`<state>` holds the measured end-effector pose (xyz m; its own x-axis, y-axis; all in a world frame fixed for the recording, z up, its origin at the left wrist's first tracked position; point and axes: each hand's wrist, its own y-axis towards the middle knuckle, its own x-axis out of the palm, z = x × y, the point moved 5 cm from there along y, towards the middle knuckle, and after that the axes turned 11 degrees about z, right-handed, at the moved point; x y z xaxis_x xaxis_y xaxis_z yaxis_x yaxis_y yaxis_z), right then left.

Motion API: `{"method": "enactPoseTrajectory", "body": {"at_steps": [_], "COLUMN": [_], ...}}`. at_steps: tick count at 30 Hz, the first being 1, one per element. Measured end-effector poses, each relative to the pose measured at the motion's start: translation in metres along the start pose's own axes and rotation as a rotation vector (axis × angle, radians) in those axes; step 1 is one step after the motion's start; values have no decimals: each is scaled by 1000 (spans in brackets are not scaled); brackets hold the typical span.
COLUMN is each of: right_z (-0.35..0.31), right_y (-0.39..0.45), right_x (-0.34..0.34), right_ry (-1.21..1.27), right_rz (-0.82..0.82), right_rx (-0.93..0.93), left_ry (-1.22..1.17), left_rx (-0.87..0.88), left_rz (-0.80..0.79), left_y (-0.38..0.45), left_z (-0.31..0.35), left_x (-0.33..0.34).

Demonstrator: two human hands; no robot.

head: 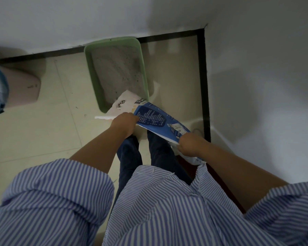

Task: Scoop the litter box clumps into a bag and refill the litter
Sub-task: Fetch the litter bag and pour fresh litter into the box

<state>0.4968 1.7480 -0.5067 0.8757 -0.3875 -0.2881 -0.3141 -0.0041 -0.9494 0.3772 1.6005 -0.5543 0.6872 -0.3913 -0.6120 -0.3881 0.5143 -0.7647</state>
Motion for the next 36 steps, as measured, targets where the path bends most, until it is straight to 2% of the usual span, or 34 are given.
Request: {"method": "enactPoseTrajectory", "body": {"at_steps": [15, 36], "right_z": [-14, -34], "right_y": [9, 20], "right_x": [-12, -21], "right_ry": [3, -62], "right_rz": [42, 63], "right_rx": [-46, -108], "left_ry": [-128, -264], "left_rx": [-114, -169], "left_rz": [5, 26], "left_y": [-11, -16], "left_z": [-17, -40], "left_x": [13, 14]}}
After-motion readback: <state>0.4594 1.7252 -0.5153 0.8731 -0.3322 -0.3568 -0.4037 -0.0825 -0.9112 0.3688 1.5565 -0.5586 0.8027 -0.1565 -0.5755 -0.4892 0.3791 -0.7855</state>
